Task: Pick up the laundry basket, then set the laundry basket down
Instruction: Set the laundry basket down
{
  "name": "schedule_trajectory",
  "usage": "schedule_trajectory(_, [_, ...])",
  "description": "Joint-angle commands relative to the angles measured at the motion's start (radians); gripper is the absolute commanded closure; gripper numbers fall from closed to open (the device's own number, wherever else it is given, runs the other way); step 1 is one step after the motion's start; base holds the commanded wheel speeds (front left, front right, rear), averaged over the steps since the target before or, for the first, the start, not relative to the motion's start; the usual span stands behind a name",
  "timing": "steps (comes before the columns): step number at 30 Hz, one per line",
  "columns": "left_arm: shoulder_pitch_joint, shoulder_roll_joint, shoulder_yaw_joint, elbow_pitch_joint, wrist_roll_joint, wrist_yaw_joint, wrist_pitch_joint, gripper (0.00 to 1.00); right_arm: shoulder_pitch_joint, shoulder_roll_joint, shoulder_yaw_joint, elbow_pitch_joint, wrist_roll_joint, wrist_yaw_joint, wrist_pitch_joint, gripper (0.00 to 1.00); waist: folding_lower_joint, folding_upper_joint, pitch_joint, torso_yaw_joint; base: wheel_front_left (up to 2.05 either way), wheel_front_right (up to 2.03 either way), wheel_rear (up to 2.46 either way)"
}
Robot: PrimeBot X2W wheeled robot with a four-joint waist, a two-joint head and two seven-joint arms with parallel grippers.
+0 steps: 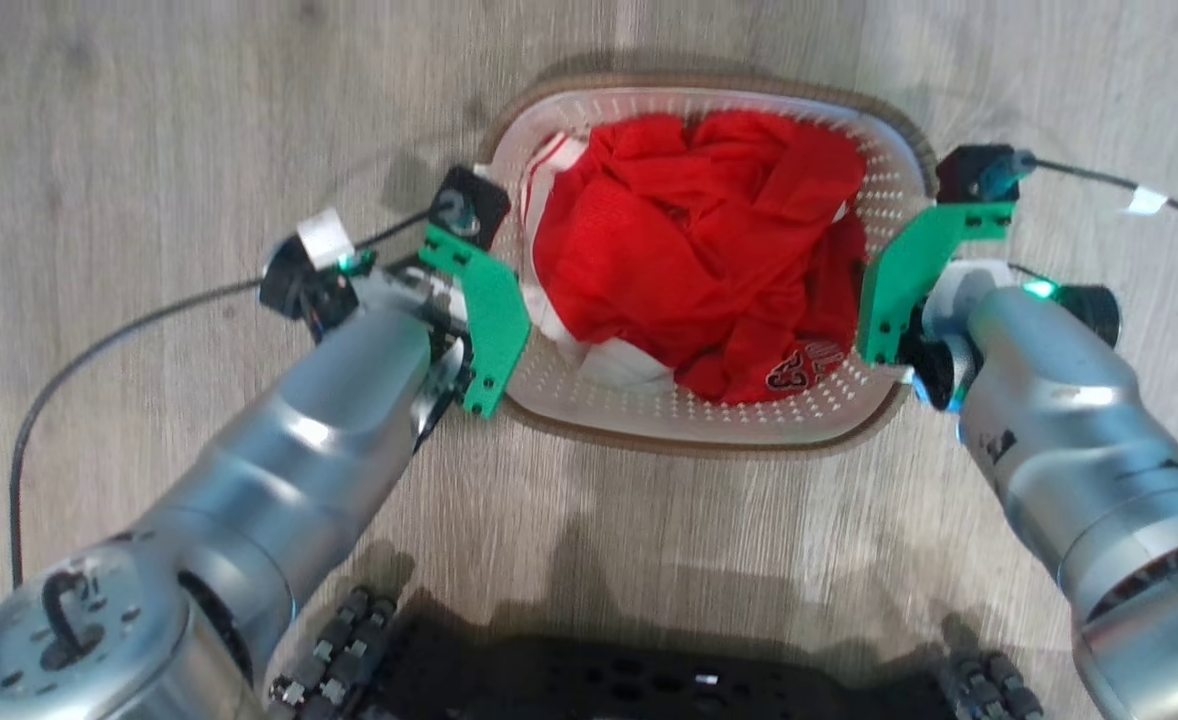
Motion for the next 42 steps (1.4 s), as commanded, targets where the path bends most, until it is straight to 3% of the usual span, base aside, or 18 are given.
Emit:
schedule_trajectory(1, [0.038,0.018,0.005,-0.001,0.004,0.003,-0.014,0.0,0.075,0.027,-0.004,-0.012,-0.027,0.007,0.012,0.0,0.0,0.0,-0.058,-0.008,0.0,0.0,0.0])
schedule_trajectory(6, [0.101,0.018,0.005,0.017,-0.001,0.004,-0.038,0.0,0.13,0.028,-0.045,-0.012,-0.103,0.007,-0.007,0.0,0.0,0.0,-0.185,-0.021,0.0,0.0,0.0])
schedule_trajectory(11, [0.151,0.018,0.029,0.041,-0.036,0.025,-0.125,0.0,0.195,0.028,-0.053,-0.074,-0.042,0.007,-0.069,0.0,0.0,0.0,-0.339,-0.034,0.0,0.0,0.0])
schedule_trajectory(16, [0.164,0.018,0.062,0.056,-0.05,0.063,-0.279,0.0,0.234,0.028,-0.054,-0.171,0.016,0.007,-0.223,0.0,0.0,0.0,-0.468,-0.045,0.0,0.0,0.0])
schedule_trajectory(20, [0.151,0.023,0.125,0.024,-0.05,0.107,-0.327,0.0,0.244,0.028,-0.072,-0.219,0.021,0.007,-0.345,0.0,0.0,0.0,-0.546,-0.052,0.0,0.0,0.0])
schedule_trajectory(23, [0.153,0.078,0.268,-0.147,0.013,0.191,-0.329,0.0,0.242,0.025,-0.141,-0.246,-0.03,0.007,-0.369,0.0,0.0,0.0,-0.592,-0.055,0.0,0.0,0.0])
schedule_trajectory(25, [0.205,0.12,0.374,-0.297,0.093,0.241,-0.329,0.0,0.266,0.019,-0.227,-0.343,-0.094,0.007,-0.37,0.0,0.0,0.0,-0.615,-0.06,0.0,0.0,0.0])
schedule_trajectory(26, [0.205,0.12,0.374,-0.297,0.093,0.241,-0.329,0.0,0.266,0.019,-0.227,-0.343,-0.094,0.007,-0.37,0.0,0.0,0.0,-0.615,-0.06,0.0,0.0,0.0])
schedule_trajectory(29, [0.326,0.17,0.527,-0.542,0.248,0.305,-0.329,0.0,0.368,0.022,-0.344,-0.532,-0.209,0.007,-0.371,0.0,0.0,0.0,-0.648,-0.069,0.0,0.0,0.0])
schedule_trajectory(31, [0.423,0.185,0.613,-0.687,0.34,0.326,-0.329,0.0,0.453,0.026,-0.4,-0.673,-0.273,0.007,-0.371,0.0,0.0,0.0,-0.666,-0.073,0.0,0.0,0.0])
schedule_trajectory(37, [0.683,0.155,0.83,-0.983,0.516,0.314,-0.329,0.0,0.707,0.028,-0.409,-1.042,-0.293,0.007,-0.371,0.0,0.0,0.0,-0.718,-0.084,0.0,0.0,0.0])
schedule_trajectory(42, [0.847,0.098,0.95,-1.085,0.604,0.272,-0.329,0.0,0.859,0.028,-0.403,-1.198,-0.304,0.007,-0.371,0.0,0.0,0.0,-0.75,-0.091,0.0,0.0,0.0])
